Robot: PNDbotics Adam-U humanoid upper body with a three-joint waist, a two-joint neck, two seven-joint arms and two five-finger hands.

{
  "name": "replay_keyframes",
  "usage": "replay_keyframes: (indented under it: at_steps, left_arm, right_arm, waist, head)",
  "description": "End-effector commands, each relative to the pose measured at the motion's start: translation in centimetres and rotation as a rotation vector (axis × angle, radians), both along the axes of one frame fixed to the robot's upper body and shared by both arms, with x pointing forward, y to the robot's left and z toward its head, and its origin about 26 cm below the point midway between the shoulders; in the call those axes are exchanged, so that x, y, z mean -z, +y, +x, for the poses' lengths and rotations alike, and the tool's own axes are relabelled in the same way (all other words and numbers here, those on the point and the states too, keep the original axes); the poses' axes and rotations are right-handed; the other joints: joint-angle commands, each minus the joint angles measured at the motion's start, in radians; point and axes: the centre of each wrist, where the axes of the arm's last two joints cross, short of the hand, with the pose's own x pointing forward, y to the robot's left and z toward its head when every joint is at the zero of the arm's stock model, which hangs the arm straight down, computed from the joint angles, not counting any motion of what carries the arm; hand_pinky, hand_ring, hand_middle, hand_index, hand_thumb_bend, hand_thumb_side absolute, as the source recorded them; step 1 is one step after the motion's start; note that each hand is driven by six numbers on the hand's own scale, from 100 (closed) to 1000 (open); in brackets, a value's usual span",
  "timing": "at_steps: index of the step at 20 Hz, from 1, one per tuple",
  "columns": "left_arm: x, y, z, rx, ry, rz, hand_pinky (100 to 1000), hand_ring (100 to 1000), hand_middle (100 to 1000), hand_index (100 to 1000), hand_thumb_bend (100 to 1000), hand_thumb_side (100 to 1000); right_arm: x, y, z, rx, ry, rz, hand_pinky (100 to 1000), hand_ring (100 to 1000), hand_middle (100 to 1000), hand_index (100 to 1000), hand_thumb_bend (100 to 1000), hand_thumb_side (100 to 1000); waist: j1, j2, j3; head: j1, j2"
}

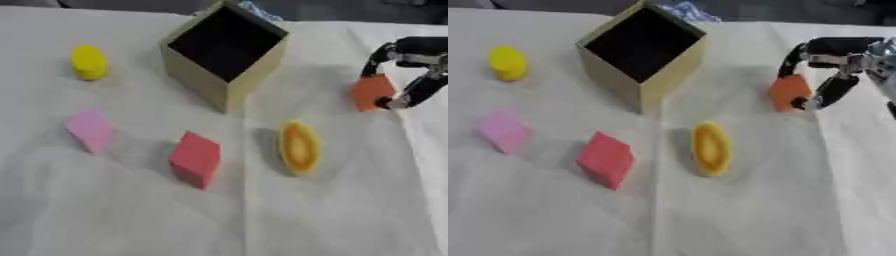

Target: Pick up objects on the table and place them in the box.

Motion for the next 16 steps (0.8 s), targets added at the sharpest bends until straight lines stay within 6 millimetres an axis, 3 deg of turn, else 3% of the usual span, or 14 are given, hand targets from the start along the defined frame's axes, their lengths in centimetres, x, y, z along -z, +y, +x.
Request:
replay_keyframes:
  at_steps: [1, 8, 12, 16]
  left_arm:
    - [-0.7, 0.0, -0.1, 0.006, -0.024, 0.012, 848, 632, 725, 829, 219, 850]
    - [-1.1, -0.1, 0.0, 0.023, -0.033, 0.034, 848, 634, 727, 830, 222, 839]
    - [-1.5, -0.4, 0.2, 0.048, -0.045, 0.045, 847, 635, 728, 830, 223, 835]
    - [-1.8, -0.6, 0.3, 0.064, -0.053, 0.049, 847, 634, 727, 830, 224, 836]
  right_arm:
    - [-3.8, 1.2, -0.8, -0.049, -0.103, 0.025, 875, 773, 551, 684, 278, 100]
    - [-9.7, 9.0, -0.8, -0.224, -0.211, 0.068, 877, 767, 539, 681, 253, 100]
    - [-10.8, 13.1, 0.3, -0.276, -0.204, 0.100, 878, 768, 539, 688, 208, 100]
    - [-10.6, 15.6, 1.4, -0.290, -0.192, 0.130, 879, 770, 546, 698, 174, 100]
  waist:
    - [0.001, -0.028, -0.001]
    - [-0.001, -0.039, 0.000]
    - [-0.004, -0.041, 0.021]
    - [-0.015, -0.033, 0.051]
  head:
    - [-0.002, -0.004]
    - [-0.038, 0.007]
    - [-0.060, 0.004]
    - [-0.083, -0.006]
